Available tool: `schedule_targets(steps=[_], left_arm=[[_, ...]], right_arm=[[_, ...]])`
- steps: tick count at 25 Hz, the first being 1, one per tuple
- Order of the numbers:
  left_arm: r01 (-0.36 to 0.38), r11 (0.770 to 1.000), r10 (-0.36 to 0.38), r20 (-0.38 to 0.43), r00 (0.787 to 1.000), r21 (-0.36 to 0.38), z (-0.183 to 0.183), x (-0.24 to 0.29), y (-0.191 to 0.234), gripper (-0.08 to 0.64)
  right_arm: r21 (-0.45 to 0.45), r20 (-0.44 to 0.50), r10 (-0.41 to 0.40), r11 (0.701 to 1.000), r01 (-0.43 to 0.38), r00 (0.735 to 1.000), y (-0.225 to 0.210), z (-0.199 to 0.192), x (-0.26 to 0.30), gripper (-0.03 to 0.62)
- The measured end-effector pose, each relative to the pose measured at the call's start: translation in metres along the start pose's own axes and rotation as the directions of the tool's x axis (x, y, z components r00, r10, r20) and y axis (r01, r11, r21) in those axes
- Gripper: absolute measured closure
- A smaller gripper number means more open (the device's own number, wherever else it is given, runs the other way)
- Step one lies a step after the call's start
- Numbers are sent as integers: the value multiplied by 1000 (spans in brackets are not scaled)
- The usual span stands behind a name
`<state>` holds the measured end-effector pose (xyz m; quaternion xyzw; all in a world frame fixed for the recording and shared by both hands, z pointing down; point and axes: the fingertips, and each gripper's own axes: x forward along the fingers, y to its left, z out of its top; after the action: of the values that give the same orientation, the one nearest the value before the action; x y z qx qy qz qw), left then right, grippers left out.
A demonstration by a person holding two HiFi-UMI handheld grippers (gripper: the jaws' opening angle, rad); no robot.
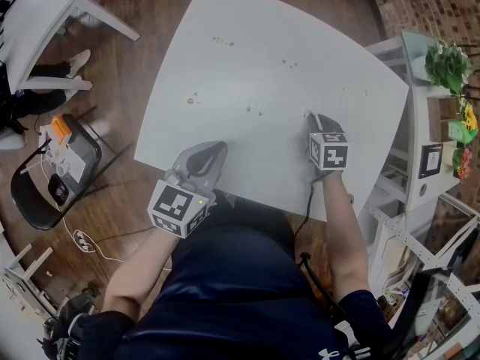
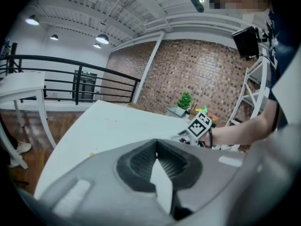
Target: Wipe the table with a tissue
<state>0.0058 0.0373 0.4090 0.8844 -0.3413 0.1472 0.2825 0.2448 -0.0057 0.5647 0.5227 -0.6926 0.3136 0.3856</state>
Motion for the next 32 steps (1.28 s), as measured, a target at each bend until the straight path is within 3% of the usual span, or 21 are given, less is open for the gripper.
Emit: schedule_targets(steps=[8,20,28,32], left_arm=[[-3,1000,3,0,1000,0,1,-2,5,558],[11,1000,-11,-9,1000,27,-3,3,-9,557],[33,999,-32,-16,999,36,-4,17,-39,557],[29,999,-28,-10,1000,44,-5,22,-52,558]], right_arm=[[-7,8,6,1000,-6,1000,9,5,4,580],[-47,21,99,994,-98,995,36,-6,-3,579],[93,87,18,995,-27,996,-19,-18,-35,578],[111,88,0,994,-10,996,-41,-25,-39,579]])
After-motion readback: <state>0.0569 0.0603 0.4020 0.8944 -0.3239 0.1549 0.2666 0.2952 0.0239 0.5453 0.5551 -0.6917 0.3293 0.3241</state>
